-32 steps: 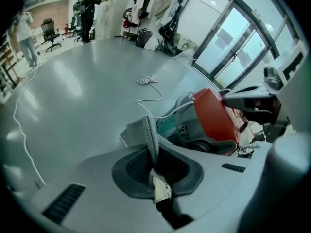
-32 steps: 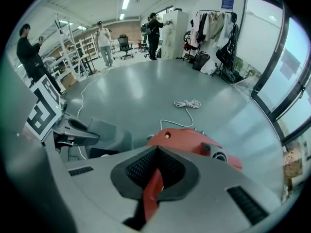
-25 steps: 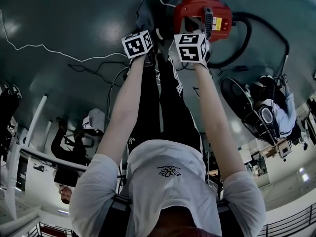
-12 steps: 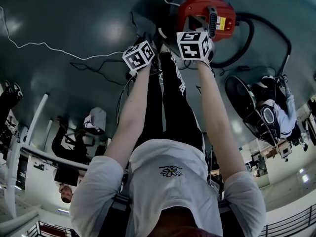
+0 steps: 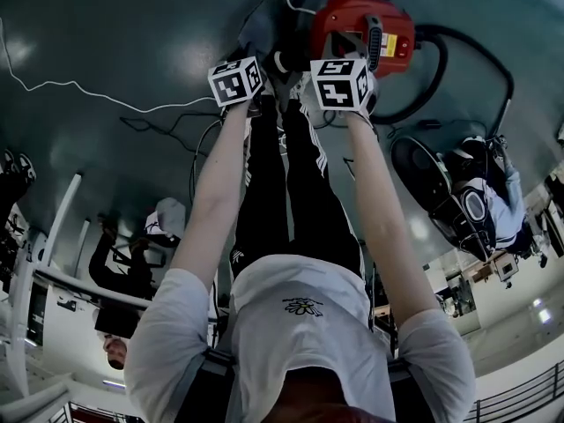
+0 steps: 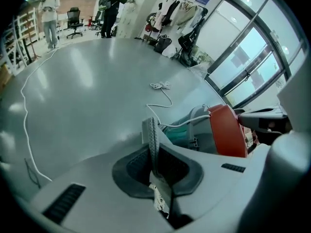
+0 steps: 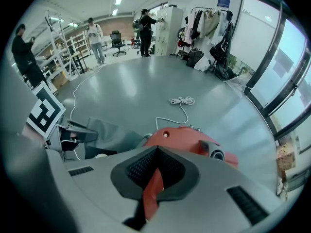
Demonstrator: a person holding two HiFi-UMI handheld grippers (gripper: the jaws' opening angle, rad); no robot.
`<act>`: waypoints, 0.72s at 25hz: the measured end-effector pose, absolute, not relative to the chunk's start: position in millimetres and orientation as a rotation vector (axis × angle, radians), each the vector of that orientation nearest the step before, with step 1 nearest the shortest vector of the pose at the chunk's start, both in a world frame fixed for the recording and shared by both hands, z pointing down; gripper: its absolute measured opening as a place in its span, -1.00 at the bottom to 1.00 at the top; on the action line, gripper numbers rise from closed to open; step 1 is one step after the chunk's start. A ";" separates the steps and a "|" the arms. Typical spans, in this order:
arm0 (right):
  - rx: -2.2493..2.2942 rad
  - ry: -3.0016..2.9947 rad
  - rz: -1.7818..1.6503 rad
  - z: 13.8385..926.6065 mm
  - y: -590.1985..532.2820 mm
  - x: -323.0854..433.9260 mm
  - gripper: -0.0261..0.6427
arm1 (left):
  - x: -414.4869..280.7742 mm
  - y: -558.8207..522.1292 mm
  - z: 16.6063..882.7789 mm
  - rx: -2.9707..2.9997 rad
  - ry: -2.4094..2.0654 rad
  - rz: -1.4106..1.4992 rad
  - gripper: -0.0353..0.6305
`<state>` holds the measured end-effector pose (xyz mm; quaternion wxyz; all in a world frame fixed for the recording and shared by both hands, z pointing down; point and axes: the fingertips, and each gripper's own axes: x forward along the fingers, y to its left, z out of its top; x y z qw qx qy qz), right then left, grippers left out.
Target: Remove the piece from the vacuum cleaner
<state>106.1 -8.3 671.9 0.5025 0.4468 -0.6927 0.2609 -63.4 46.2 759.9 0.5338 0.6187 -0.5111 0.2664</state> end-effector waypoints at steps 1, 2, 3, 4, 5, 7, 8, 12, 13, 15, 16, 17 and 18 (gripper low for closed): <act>1.079 -1.675 0.627 672.1 -8.4 106.0 -0.89 | -63.9 46.5 760.5 1.487 -1.224 0.641 -0.85; 1.078 -1.678 0.623 672.0 -8.4 105.8 -0.89 | -64.6 47.7 761.2 1.498 -1.228 0.647 -0.85; 1.077 -1.681 0.618 671.7 -8.5 105.8 -0.89 | -65.4 49.2 762.4 1.507 -1.230 0.651 -0.84; 1.079 -1.683 0.613 671.2 -8.7 105.9 -0.89 | -66.2 50.4 764.1 1.508 -1.231 0.649 -0.84; 1.083 -1.687 0.608 670.4 -9.2 106.1 -0.89 | -67.5 51.0 766.0 1.498 -1.235 0.637 -0.85; 1.087 -1.701 0.597 668.9 -9.7 105.0 -0.89 | -72.5 54.6 769.5 1.425 -1.267 0.578 -0.85; 1.089 -1.707 0.591 668.5 -8.6 104.3 -0.89 | -75.9 60.1 770.9 1.364 -1.292 0.542 -0.84; 1.103 -1.698 0.600 669.3 -8.8 105.6 -0.89 | -90.4 80.6 774.5 1.252 -1.353 0.535 -0.85; 1.104 -1.694 0.605 669.7 -10.1 105.6 -0.89 | -103.4 83.1 775.0 1.221 -1.383 0.553 -0.85; 1.110 -1.690 0.614 670.2 -9.4 105.0 -0.89 | -139.8 88.4 772.3 1.175 -1.452 0.587 -0.85; 1.116 -1.691 0.616 670.3 -8.5 104.8 -0.89 | -154.2 87.5 767.9 1.206 -1.469 0.604 -0.85; 1.124 -1.691 0.612 670.3 -8.6 105.3 -0.89 | -163.5 82.7 761.6 1.262 -1.478 0.615 -0.85; 1.130 -1.689 0.605 670.1 -9.8 106.5 -0.89 | -169.0 75.2 754.7 1.312 -1.489 0.612 -0.85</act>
